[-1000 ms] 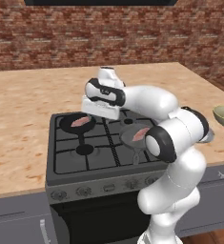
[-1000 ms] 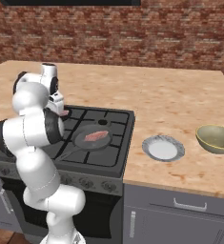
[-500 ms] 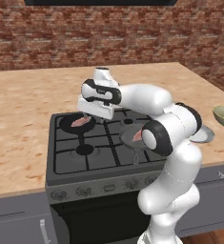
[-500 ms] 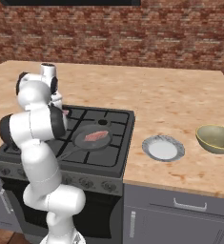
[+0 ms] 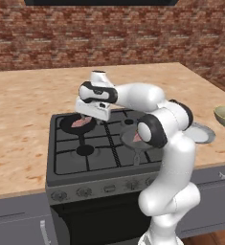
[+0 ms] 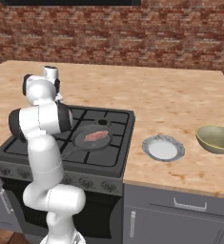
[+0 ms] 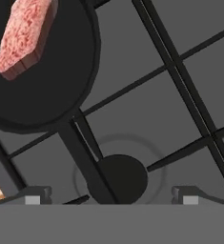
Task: Place one of the steaks on the plate and the other in the bowl. Then place the bowl in the fridge.
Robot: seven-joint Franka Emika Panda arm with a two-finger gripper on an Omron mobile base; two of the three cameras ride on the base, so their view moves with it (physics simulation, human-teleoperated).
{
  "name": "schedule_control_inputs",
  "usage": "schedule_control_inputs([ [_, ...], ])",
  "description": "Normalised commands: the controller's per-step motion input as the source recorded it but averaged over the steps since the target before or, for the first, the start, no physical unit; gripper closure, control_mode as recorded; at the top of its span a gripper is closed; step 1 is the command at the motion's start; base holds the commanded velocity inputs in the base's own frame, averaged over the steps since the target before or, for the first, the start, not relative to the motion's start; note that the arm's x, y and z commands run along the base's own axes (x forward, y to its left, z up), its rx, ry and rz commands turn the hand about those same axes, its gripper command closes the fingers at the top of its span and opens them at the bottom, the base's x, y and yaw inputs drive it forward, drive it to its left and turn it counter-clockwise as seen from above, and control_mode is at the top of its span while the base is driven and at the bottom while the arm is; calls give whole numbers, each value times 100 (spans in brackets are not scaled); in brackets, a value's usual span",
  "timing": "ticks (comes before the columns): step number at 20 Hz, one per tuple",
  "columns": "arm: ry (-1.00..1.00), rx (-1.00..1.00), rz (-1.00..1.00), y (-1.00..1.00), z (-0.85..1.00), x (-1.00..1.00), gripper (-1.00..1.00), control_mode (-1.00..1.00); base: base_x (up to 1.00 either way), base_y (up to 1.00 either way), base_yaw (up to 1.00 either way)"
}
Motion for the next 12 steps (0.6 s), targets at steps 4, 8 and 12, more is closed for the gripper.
schedule_control_inputs([
  [4, 1, 0, -1, 0, -11, 27, -100, -100, 0, 0, 0],
  [8, 2, 0, -1, 0, -13, 28, -100, -100, 0, 0, 0],
  [12, 2, 0, -1, 6, -15, 26, -100, -100, 0, 0, 0],
])
